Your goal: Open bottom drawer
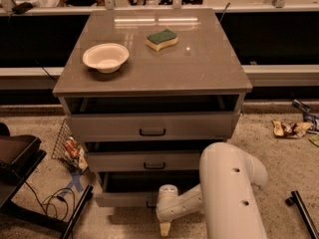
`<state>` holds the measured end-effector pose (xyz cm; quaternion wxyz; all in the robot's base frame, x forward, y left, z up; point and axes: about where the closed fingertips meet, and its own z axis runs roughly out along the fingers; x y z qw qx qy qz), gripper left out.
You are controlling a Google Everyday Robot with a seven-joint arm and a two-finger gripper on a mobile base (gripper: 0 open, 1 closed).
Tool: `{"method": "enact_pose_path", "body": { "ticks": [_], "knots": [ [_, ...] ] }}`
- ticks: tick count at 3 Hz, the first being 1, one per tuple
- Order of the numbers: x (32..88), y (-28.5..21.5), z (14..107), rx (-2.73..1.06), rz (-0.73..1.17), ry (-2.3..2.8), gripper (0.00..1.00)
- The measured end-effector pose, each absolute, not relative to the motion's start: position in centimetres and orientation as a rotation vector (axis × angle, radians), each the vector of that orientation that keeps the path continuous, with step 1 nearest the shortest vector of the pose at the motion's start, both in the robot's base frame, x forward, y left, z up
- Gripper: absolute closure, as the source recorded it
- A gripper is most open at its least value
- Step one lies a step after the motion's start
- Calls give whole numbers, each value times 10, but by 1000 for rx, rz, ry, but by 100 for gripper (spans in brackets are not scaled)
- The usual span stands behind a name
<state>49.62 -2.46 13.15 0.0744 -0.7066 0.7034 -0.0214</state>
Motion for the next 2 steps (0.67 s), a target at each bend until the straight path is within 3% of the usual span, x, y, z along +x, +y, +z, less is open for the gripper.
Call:
{"method": "enact_pose_path", "body": {
  "ticks": [1, 2],
  "knots": [
    [493, -27, 138, -2130, -71, 2105, 33],
    [484, -38, 168, -2141, -145, 2100, 64]
  ]
}}
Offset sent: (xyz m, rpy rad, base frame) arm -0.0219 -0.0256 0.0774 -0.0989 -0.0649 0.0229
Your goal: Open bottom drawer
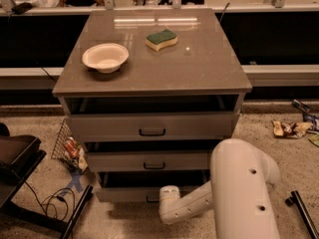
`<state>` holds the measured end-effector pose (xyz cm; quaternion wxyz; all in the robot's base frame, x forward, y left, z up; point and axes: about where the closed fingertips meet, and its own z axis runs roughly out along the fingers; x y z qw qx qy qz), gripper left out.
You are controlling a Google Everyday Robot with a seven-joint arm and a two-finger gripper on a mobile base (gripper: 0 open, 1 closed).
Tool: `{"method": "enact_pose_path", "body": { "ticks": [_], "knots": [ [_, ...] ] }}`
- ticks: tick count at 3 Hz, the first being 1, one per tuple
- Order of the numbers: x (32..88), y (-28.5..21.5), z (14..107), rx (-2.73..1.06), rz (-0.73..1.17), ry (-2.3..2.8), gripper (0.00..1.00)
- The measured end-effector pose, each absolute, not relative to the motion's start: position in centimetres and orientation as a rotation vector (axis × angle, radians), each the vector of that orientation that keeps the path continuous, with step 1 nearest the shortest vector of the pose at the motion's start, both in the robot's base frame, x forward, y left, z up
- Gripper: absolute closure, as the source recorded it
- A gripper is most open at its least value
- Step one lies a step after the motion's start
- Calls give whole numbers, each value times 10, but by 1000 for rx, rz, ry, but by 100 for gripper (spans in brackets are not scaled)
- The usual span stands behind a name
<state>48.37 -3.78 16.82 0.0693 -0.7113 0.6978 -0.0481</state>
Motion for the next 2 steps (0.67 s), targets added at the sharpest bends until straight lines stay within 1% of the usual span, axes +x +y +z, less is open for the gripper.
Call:
{"method": "enact_pose_path", "body": {
  "ticks": [1, 2],
  "knots": [
    [480, -45, 187, -2137, -199, 2096, 87],
    [478, -46, 186, -2140, -198, 2097, 100]
  ]
}}
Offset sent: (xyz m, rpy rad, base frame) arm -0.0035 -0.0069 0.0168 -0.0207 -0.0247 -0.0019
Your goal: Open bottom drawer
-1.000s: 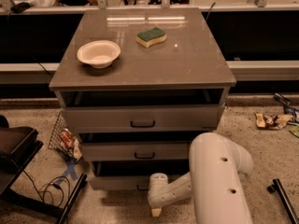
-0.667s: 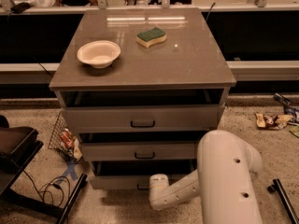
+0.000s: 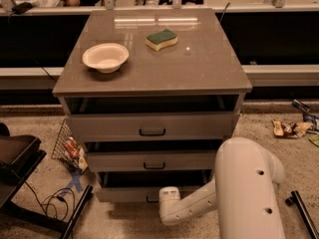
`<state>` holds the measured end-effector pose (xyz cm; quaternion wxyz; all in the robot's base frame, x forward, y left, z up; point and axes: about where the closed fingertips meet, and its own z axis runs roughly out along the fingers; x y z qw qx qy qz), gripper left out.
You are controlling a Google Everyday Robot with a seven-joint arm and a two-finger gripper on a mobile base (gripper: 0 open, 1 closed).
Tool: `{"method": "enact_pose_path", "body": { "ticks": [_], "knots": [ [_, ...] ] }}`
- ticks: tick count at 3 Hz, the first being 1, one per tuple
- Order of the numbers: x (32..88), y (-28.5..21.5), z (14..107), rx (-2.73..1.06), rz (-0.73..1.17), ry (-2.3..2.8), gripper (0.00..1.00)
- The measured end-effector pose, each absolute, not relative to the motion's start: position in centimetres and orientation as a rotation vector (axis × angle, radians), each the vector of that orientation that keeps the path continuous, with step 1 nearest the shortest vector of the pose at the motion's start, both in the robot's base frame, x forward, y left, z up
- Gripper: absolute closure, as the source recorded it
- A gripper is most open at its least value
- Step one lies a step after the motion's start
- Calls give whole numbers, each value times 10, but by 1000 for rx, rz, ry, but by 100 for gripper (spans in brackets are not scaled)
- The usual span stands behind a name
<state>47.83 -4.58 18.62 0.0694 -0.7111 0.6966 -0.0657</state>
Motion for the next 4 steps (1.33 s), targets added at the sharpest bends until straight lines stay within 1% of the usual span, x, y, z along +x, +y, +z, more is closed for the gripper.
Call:
{"method": "enact_pose_path", "body": {
  "ticks": [1, 2, 4],
  "knots": [
    [478, -46, 186, -2140, -198, 2097, 100],
    [488, -37, 175, -2120, -170, 2017, 98],
    [485, -39, 174, -2125, -170, 2028, 52]
  ]
}}
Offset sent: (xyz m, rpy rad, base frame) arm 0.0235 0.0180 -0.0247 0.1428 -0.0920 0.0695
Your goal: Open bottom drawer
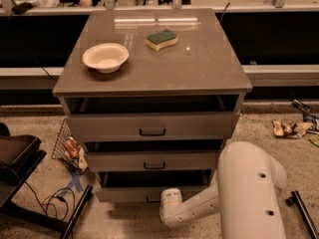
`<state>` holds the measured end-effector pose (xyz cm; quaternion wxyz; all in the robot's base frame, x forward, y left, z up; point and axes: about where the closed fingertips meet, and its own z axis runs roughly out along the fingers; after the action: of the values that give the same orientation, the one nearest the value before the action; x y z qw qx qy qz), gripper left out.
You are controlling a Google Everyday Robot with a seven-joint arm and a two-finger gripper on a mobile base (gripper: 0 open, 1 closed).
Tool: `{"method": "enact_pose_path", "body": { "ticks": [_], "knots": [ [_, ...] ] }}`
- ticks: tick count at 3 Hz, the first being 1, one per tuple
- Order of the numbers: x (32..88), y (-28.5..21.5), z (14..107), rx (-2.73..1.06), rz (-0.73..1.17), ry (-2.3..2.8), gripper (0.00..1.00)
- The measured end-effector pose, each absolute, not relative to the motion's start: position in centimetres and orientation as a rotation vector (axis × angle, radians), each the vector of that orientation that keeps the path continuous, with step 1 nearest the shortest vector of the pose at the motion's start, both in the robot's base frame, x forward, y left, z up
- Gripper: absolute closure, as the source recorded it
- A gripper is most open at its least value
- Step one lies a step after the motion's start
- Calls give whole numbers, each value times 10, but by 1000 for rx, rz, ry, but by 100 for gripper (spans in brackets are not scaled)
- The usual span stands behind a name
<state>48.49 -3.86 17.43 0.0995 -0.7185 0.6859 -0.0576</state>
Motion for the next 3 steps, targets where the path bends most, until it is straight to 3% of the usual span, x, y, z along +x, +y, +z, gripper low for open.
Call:
{"method": "enact_pose_path", "body": {
  "ticks": [2, 3],
  "knots": [
    [483, -39, 172, -2127, -167, 2030, 6],
    [483, -38, 171, -2131, -166, 2034, 0]
  ]
}}
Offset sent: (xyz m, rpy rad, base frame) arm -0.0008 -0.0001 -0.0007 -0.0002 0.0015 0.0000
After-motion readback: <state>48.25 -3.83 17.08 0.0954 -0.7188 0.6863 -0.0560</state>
